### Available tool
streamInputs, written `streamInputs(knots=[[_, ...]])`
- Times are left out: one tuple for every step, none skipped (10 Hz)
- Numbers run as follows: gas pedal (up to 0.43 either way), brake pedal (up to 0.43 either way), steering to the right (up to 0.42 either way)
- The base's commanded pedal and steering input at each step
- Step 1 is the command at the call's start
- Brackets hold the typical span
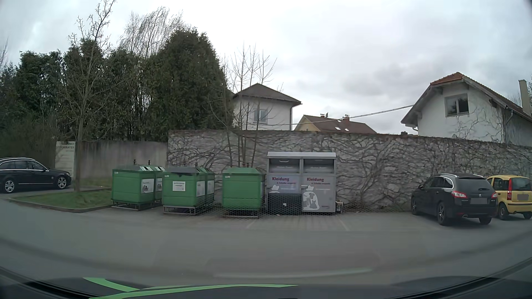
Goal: Follow the waypoints while adhering to traffic rules and regulations
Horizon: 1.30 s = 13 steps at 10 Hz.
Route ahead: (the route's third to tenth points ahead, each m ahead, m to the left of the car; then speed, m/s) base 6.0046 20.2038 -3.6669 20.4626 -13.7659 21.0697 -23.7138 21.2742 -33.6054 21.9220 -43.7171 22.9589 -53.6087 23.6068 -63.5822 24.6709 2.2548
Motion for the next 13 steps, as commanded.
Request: streamInputs(knots=[[0.157, 0.0, -0.323], [0.157, 0.0, -0.357], [0.157, 0.0, -0.4], [0.157, 0.0, -0.453], [0.157, 0.0, -0.499], [0.157, 0.0, -0.546], [0.157, 0.0, -0.564], [0.157, 0.0, -0.58], [0.157, 0.0, -0.595], [0.157, 0.0, -0.606], [0.177, 0.0, -0.61], [0.177, 0.0, -0.613], [0.177, 0.0, -0.615]])
